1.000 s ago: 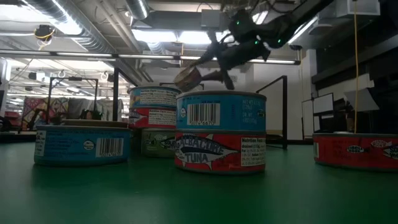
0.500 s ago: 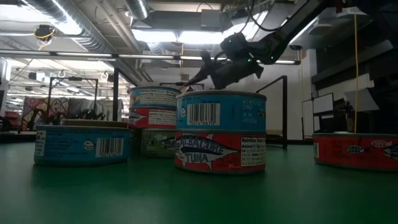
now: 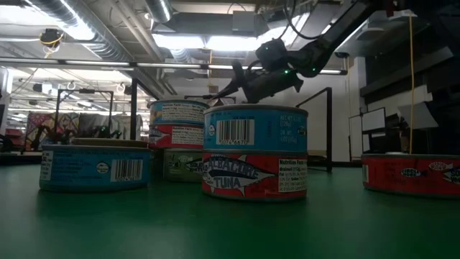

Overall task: Stack canned seafood by type on shelf
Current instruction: Stack the blue-pink tuna can on top of the blue-pink tuna can on the shelf

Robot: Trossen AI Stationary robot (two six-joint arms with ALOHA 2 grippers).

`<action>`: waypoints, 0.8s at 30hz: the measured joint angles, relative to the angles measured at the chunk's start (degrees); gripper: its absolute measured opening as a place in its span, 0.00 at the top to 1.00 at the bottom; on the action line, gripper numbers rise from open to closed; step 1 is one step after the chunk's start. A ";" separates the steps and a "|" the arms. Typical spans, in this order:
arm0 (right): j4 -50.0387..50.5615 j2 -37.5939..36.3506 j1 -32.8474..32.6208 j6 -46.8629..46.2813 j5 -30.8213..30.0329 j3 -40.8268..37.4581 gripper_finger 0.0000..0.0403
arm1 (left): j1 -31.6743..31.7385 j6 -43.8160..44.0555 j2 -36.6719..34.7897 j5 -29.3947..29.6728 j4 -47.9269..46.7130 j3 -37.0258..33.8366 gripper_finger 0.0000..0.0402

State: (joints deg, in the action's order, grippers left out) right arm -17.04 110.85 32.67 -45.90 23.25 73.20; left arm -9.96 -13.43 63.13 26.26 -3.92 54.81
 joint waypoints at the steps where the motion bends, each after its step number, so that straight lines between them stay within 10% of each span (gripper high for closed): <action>1: 0.08 0.35 -0.03 -0.15 0.32 -0.01 0.53 | 0.00 0.00 0.00 0.00 0.00 0.00 0.61; 24: -1.06 2.57 -0.04 -0.77 1.92 0.03 0.46 | 0.00 0.22 0.02 -0.02 -0.15 0.00 0.61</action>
State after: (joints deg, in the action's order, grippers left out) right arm -18.10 113.43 32.62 -46.68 25.17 73.23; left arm -9.96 -13.21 63.16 26.24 -4.08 54.81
